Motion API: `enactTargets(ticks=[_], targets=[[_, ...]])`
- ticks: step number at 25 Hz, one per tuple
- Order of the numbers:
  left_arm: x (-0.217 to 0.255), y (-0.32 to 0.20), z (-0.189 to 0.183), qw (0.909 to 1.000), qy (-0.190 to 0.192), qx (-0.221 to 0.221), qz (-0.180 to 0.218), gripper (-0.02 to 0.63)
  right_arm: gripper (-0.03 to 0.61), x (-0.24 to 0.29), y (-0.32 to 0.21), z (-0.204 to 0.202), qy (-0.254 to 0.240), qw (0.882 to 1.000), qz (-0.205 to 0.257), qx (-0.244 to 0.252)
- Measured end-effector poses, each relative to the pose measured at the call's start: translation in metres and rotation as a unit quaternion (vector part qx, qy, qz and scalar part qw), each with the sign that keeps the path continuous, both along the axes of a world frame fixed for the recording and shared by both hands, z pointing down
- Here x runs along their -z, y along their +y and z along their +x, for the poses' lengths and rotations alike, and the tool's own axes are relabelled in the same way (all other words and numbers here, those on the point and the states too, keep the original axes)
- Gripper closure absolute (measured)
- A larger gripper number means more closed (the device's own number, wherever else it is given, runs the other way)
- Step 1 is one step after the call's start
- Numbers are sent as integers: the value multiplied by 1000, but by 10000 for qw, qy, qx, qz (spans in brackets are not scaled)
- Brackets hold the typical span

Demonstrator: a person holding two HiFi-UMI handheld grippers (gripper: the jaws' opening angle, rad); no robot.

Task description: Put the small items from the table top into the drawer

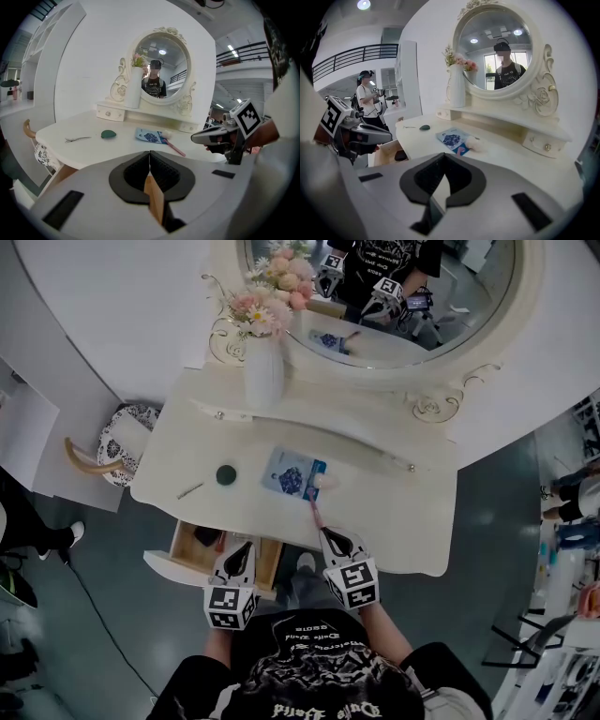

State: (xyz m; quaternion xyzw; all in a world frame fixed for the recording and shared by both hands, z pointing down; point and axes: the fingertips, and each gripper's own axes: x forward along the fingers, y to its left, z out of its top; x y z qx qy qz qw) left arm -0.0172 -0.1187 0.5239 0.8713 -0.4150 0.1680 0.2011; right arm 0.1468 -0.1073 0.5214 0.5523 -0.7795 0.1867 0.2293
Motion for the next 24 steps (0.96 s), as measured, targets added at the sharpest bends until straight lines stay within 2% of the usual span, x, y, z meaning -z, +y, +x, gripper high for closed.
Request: enactTargets(ticks=[24], targets=[[-8, 3, 4, 9999, -76, 107, -61, 597, 571, -7, -1, -7, 112, 9988, -18, 479]])
